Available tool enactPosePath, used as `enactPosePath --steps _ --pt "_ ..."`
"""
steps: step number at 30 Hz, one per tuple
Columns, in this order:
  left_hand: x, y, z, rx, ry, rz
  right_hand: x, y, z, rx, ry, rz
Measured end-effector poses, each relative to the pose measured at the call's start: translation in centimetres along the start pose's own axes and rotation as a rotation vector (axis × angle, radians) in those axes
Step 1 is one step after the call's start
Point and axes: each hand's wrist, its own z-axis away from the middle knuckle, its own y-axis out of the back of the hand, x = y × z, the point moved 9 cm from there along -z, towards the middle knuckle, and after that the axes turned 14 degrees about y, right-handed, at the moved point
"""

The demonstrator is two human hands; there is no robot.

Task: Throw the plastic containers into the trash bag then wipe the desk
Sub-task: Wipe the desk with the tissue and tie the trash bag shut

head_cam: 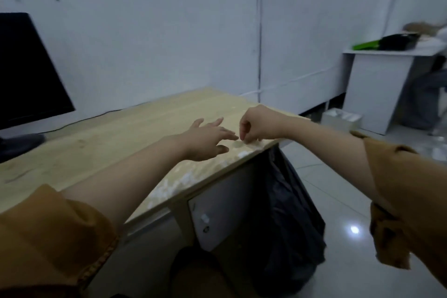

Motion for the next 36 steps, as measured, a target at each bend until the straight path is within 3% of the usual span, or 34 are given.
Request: enactPosePath --steps 5,12,18,23,29,32,36 --pt "7.8 -2.3 -1.3 -0.02 -0.176 -0.099 7.1 -2.5 5.4 -0.217 -0.185 -0.014" --pt "15.7 -8.2 -1.7 -0.11 -0.392 -0.387 11.7 -6.3 9.2 -0.315 -0.302 0.037" --pt "15.2 -12.1 -1.5 -0.341 -0.312 -0.738 12.6 -8.5 9.3 -0.272 -0.343 0.017" --pt "13.4 -10.6 -1.0 -0.269 -0.327 -0.513 11.3 -11.0 8.6 -0.321 -0.235 -0.132" --pt "11.0 -8.8 -2.0 -0.049 -0.309 -0.192 8.9 -16.1 11.2 -0.781 -0.21 -0.402" --pt "10.7 -8.6 -2.0 0.004 -0.27 -0.032 8.6 -16.9 10.8 -0.709 -0.206 -0.428" --pt "9.7 -9.2 -2.5 -0.082 -0.109 0.008 8.5 -16.5 9.4 -0.52 -0.194 -0.502"
